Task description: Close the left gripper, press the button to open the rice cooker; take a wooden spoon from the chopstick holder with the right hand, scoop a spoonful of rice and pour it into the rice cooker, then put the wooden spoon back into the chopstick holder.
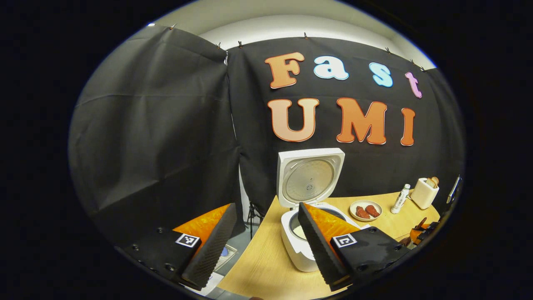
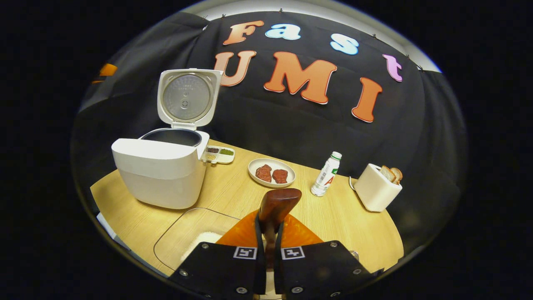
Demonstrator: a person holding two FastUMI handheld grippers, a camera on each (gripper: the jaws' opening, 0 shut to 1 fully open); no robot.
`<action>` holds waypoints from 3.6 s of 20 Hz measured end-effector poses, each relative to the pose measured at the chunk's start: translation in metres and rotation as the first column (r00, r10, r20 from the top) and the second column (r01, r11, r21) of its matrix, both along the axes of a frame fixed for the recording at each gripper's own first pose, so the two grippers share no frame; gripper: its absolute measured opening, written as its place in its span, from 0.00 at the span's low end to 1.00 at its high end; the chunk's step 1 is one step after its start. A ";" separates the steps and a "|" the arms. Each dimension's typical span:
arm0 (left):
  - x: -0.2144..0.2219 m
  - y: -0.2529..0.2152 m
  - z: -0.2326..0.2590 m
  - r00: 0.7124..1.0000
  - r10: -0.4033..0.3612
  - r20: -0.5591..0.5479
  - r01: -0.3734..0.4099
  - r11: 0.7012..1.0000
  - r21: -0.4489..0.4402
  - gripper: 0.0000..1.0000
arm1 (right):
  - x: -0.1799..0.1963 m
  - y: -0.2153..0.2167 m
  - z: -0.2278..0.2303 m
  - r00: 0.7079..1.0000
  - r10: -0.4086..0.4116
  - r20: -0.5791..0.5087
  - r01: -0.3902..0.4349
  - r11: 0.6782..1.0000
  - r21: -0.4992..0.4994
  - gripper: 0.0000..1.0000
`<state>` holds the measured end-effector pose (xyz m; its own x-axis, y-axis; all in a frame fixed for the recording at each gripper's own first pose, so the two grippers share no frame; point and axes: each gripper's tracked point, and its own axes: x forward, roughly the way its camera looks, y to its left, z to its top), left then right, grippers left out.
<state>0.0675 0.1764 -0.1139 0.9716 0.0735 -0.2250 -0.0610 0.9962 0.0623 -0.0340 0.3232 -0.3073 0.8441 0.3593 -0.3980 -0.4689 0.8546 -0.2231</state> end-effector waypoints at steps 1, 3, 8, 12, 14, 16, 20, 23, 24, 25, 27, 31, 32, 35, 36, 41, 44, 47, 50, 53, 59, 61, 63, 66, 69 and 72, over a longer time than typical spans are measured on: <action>0.000 -0.001 -0.002 1.000 -0.002 -0.003 0.002 1.000 0.003 1.00 | 0.001 -0.002 -0.004 1.000 -0.021 -0.012 0.021 0.999 0.026 0.07; -0.001 -0.002 -0.003 1.000 -0.005 -0.006 0.005 1.000 0.001 1.00 | -0.003 -0.001 -0.017 0.997 -0.037 -0.073 0.041 0.998 0.050 0.07; -0.003 -0.004 -0.005 1.000 -0.009 -0.014 0.009 1.000 -0.005 1.00 | -0.026 0.011 -0.029 0.978 -0.046 -0.205 0.079 0.985 0.156 0.07; -0.003 -0.004 -0.007 1.000 -0.008 -0.017 0.008 1.000 -0.007 1.00 | -0.038 0.035 -0.030 0.944 -0.023 -0.328 0.128 0.945 0.301 0.07; -0.003 -0.007 -0.008 1.000 -0.016 -0.019 0.016 1.000 -0.012 1.00 | -0.043 0.043 -0.031 0.917 -0.018 -0.398 0.176 0.915 0.364 0.07; -0.003 -0.012 -0.011 0.999 -0.027 -0.024 0.027 1.000 -0.017 1.00 | -0.044 0.044 -0.036 0.882 -0.032 -0.471 0.251 0.877 0.410 0.07; -0.001 -0.018 -0.012 0.999 -0.039 -0.026 0.039 0.999 -0.018 1.00 | -0.039 0.030 -0.045 0.805 -0.069 -0.590 0.402 0.795 0.455 0.07; -0.001 -0.019 -0.012 0.999 -0.042 -0.026 0.042 0.999 -0.020 1.00 | -0.040 0.018 -0.048 0.763 -0.076 -0.642 0.474 0.741 0.475 0.07; 0.000 -0.019 -0.010 0.999 -0.043 -0.025 0.042 0.999 -0.020 1.00 | -0.040 0.014 -0.048 0.749 -0.077 -0.658 0.497 0.721 0.482 0.07; 0.000 -0.019 -0.009 0.999 -0.043 -0.024 0.043 0.999 -0.018 1.00 | -0.040 0.010 -0.047 0.736 -0.074 -0.673 0.519 0.700 0.490 0.07; 0.002 -0.018 -0.008 0.999 -0.039 -0.020 0.038 0.999 -0.011 1.00 | -0.038 0.004 -0.041 0.723 -0.073 -0.687 0.549 0.665 0.507 0.07; 0.007 -0.021 0.001 0.999 -0.036 -0.001 0.036 0.999 -0.019 1.00 | -0.025 -0.014 -0.025 0.719 -0.093 -0.689 0.587 0.611 0.530 0.07; 0.009 -0.021 0.003 0.999 -0.037 0.004 0.037 0.999 -0.022 1.00 | -0.021 -0.016 -0.019 0.724 -0.096 -0.683 0.587 0.605 0.538 0.07; 0.013 -0.024 0.006 0.999 -0.037 0.013 0.037 0.999 -0.033 1.00 | -0.013 -0.019 -0.003 0.725 -0.085 -0.683 0.597 0.573 0.562 0.07; 0.015 -0.025 0.005 0.999 -0.037 0.013 0.037 0.999 -0.037 1.00 | -0.010 -0.019 0.001 0.721 -0.076 -0.688 0.603 0.558 0.570 0.07; 0.025 -0.028 0.003 0.999 -0.033 0.010 0.033 0.998 -0.046 1.00 | -0.001 -0.012 0.020 0.697 -0.025 -0.716 0.632 0.494 0.598 0.07; 0.035 -0.026 0.002 1.000 -0.024 0.012 0.025 0.998 -0.051 1.00 | 0.008 -0.002 0.036 0.689 0.019 -0.724 0.638 0.458 0.619 0.07; 0.042 -0.023 0.003 1.000 -0.017 0.013 0.018 0.998 -0.062 1.00 | 0.022 0.013 0.057 0.697 0.054 -0.715 0.631 0.426 0.648 0.07; 0.049 -0.019 0.003 1.000 -0.009 0.010 0.010 0.998 -0.069 1.00 | 0.037 0.036 0.079 0.706 0.105 -0.701 0.619 0.389 0.682 0.07; 0.053 -0.016 0.001 1.000 -0.003 0.009 0.003 0.998 -0.070 1.00 | 0.049 0.061 0.093 0.711 0.145 -0.688 0.603 0.380 0.702 0.06; 0.054 -0.011 -0.001 1.000 0.006 0.008 -0.005 0.997 -0.077 1.00 | 0.071 0.110 0.111 0.720 0.210 -0.661 0.575 0.353 0.738 0.07; 0.054 -0.010 0.000 1.000 0.002 0.012 -0.001 0.997 -0.079 1.00 | 0.077 0.126 0.112 0.720 0.221 -0.658 0.569 0.353 0.742 0.07; 0.053 -0.009 -0.001 1.000 0.000 0.014 0.001 0.997 -0.080 1.00 | 0.083 0.142 0.112 0.718 0.227 -0.658 0.568 0.354 0.743 0.07; 0.050 -0.009 -0.003 1.000 -0.011 0.011 0.011 0.997 -0.082 1.00 | 0.091 0.168 0.117 0.724 0.245 -0.644 0.555 0.348 0.756 0.06; 0.048 -0.010 -0.006 0.999 -0.035 0.005 0.035 0.997 -0.070 1.00 | 0.098 0.191 0.123 0.747 0.233 -0.622 0.522 0.373 0.767 0.06; 0.043 -0.009 -0.008 0.998 -0.060 0.001 0.060 0.997 -0.058 1.00 | 0.103 0.209 0.136 0.803 0.187 -0.566 0.443 0.448 0.777 0.07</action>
